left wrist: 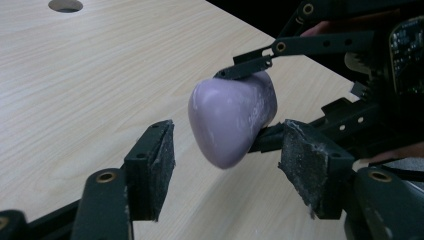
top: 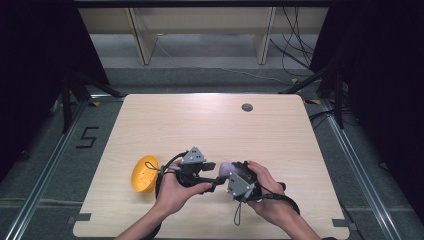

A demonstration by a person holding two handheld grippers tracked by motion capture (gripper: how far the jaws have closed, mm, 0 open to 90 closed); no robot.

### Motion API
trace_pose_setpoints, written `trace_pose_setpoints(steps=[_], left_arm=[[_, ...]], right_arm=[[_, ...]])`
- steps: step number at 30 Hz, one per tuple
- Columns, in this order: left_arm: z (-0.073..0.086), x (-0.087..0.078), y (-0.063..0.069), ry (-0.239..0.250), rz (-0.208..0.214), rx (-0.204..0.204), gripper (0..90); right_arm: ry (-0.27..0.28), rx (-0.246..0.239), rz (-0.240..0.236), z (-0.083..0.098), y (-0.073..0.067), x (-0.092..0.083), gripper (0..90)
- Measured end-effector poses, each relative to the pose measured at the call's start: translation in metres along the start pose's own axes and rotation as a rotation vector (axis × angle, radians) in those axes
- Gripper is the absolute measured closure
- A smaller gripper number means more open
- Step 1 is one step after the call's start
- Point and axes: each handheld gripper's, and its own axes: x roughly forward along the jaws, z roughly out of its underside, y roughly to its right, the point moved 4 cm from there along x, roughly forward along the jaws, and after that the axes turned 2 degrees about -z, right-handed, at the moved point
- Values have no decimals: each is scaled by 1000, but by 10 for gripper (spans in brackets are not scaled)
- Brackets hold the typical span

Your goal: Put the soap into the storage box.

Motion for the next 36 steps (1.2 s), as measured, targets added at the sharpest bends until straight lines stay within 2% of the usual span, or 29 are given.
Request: trace_pose_setpoints(steps=[1, 2, 3, 4, 5, 7, 8, 9, 11, 12, 13, 14, 16, 18, 19, 21, 22, 25, 26, 28, 30, 31, 32, 33, 34, 35, 36], left_arm=[[-1, 2, 0, 2, -7, 4, 384], [-1, 4, 1, 4, -7, -12, 385], [-1, 5, 0, -5, -8, -6, 387], [-1, 6, 0, -14, 12, -14, 387], [-2, 9, 0, 10, 1, -27, 390], [-2, 10, 0, -6, 13, -44, 398], [-3, 10, -1, -13, 32, -44, 402], [-3, 11, -1, -9, 16, -49, 409], [-3, 13, -2, -11, 34, -60, 418], [-3, 13, -3, -15, 48, -69, 420], [-3, 14, -3, -10, 44, -79, 423], [-4, 14, -4, -3, 44, -89, 428], [-4, 15, -6, -11, 69, -105, 436], [-4, 16, -7, -8, 72, -112, 437], [-4, 16, -8, -12, 64, -117, 437], [-4, 17, -9, -20, 80, -124, 438], [-4, 18, -9, -21, 71, -134, 438], [-3, 21, -9, -31, 92, -140, 442], [-3, 22, -9, -40, 118, -143, 443], [-2, 23, -9, -47, 120, -148, 445], [-1, 24, -10, -56, 131, -154, 454], [0, 25, -10, -59, 131, -156, 460], [1, 25, -10, -67, 141, -158, 464], [2, 26, -10, -65, 147, -168, 466], [3, 27, -10, -69, 151, -171, 480], [3, 27, -10, -69, 152, -169, 480], [3, 27, -10, -66, 141, -175, 482]], right_arm=[[3, 0, -1, 0, 0, 0, 500], [4, -1, 9, -1, 0, 0, 500], [9, 0, 3, -1, 0, 0, 500], [14, -45, 15, -2, 2, 0, 500], [12, -38, 9, -2, 1, 0, 500], [5, -27, 11, -2, 0, 0, 500], [4, -39, 14, -2, 1, 0, 500], [-10, -72, 8, -1, 2, -1, 500], [-8, -99, 6, -1, 3, 0, 500], [-7, -103, 10, -1, 3, 0, 500], [-10, -104, 2, -1, 2, 0, 500], [6, -153, 7, -3, 5, 1, 500], [1, -113, 7, -2, 2, 0, 500], [13, -133, 11, -3, 3, 0, 500], [26, -174, 14, -5, 6, 0, 500], [26, -170, 17, -5, 6, 0, 500], [22, -163, 30, -5, 5, -1, 500], [19, -129, 16, -5, 2, -1, 500], [13, -114, 21, -5, 1, -2, 500], [5, -84, 14, -5, -1, -2, 500], [18, -104, 17, -5, -1, -2, 500], [34, -152, 23, -6, 2, -1, 500], [18, -94, 9, -5, -2, -2, 500], [47, -157, 21, -6, 2, -1, 500], [25, -97, 19, -6, -2, -3, 500], [25, -97, 19, -6, -2, -3, 500], [51, -157, 28, -7, 2, -2, 500]])
